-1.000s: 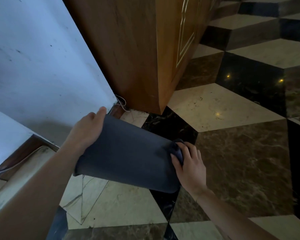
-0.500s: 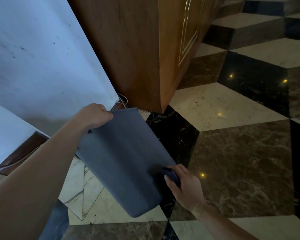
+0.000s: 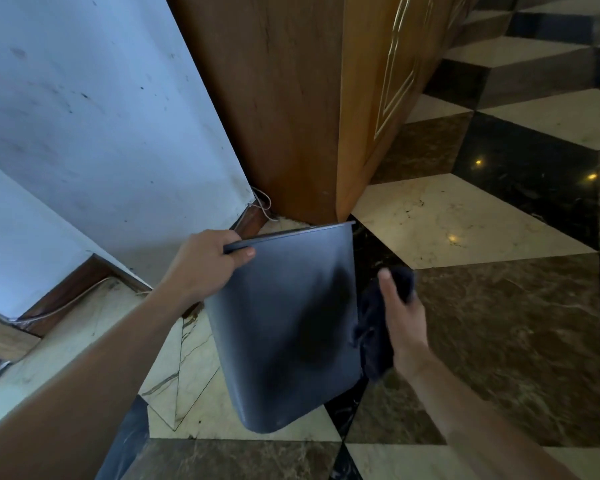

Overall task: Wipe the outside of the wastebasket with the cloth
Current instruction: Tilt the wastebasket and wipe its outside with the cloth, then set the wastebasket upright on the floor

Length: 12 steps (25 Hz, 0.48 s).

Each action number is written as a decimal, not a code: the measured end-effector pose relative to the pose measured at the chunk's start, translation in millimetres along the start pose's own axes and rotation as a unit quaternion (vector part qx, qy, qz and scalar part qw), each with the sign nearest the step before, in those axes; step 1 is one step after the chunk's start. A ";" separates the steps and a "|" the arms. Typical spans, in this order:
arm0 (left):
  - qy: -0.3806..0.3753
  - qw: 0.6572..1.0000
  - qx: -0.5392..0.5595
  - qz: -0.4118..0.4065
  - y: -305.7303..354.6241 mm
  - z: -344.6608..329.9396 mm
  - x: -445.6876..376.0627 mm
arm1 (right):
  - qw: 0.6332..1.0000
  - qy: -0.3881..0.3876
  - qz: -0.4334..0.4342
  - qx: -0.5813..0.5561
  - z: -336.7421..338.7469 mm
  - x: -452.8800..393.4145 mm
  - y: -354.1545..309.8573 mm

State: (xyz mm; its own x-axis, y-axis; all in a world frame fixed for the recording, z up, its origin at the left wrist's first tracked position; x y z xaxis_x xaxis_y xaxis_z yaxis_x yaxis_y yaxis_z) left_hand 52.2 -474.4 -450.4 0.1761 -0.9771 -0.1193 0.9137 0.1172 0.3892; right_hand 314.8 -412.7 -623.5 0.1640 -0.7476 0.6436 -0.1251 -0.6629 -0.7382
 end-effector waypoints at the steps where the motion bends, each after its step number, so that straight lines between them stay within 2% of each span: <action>1: 0.024 0.999 0.005 -0.023 0.4 0.4 7.8 | 0.999 0.006 -0.023 -0.028 -0.5 -6.1 -22.3; 3: 0.060 0.996 0.006 -0.062 -0.5 1.0 22.9 | 0.999 -0.003 -0.039 -0.020 -6.0 -12.5 -66.0; 8: 0.137 0.977 -0.006 -0.163 2.1 1.9 41.7 | 0.992 -0.046 -0.058 0.106 -23.9 -12.6 -128.4; 12: 0.150 0.968 -0.003 -0.203 -6.4 7.9 44.1 | 0.985 -0.064 -0.039 0.154 -27.7 -12.4 -150.1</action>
State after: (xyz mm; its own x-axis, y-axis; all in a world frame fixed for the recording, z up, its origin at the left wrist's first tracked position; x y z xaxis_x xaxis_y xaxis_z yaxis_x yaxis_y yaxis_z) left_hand 51.3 -519.6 -450.9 -0.1002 -0.8474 -0.5215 0.9322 -0.2632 0.2486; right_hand 304.5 -305.1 -515.1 0.2863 -0.6706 0.6843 0.1915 -0.6598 -0.7266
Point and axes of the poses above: each hand's wrist, its own x-axis away from the middle knuckle, its own z-axis out of the back of the hand, y = z × x, the point moved 4 cm from there along -x, towards the middle knuckle, and after that the axes turned 13 degrees about -z, right-handed, at the moved point
